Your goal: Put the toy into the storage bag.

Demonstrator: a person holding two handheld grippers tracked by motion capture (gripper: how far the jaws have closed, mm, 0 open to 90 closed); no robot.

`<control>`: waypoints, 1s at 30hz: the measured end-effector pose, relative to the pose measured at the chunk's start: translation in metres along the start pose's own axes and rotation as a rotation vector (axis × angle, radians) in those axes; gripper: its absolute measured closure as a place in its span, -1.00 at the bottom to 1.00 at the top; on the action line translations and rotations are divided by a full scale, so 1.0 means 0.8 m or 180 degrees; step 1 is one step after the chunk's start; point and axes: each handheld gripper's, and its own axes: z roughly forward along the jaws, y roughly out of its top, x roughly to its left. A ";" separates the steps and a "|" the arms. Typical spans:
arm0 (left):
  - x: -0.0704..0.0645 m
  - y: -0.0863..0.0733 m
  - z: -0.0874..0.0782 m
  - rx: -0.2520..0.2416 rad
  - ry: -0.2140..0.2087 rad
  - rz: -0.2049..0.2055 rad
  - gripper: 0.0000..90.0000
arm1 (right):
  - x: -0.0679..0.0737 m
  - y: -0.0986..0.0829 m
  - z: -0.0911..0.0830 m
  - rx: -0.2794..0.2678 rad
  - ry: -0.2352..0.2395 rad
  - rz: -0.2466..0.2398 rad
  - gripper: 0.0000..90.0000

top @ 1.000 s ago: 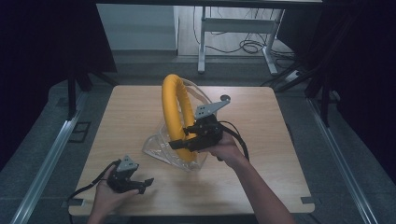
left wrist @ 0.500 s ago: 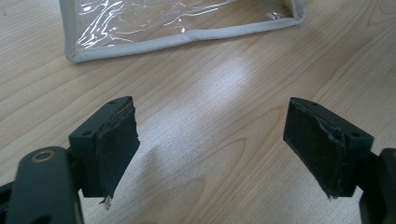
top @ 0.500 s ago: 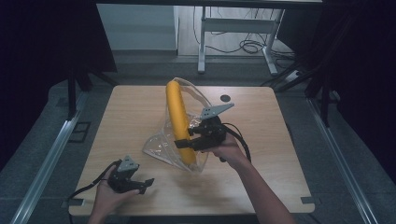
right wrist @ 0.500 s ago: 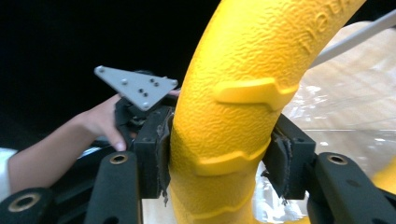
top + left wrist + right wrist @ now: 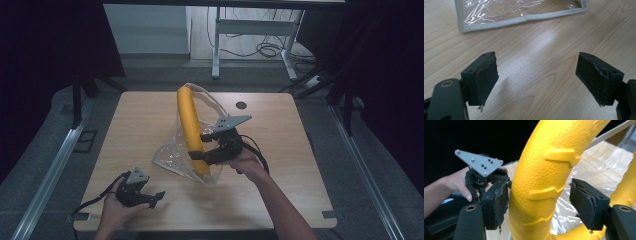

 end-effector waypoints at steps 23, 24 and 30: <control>0.000 0.000 0.001 0.0008 -0.0012 -0.0011 -0.61 | -0.022 -0.035 -0.073 -0.0289 -0.0353 0.0172 -0.26; 0.000 0.000 0.001 0.0016 -0.0013 -0.0010 -0.61 | -0.025 -0.039 -0.077 -0.0302 -0.0381 0.0193 -0.25; 0.000 0.000 0.001 0.0019 -0.0015 -0.0004 -0.61 | -0.029 -0.044 -0.079 -0.0310 -0.0414 0.0221 -0.25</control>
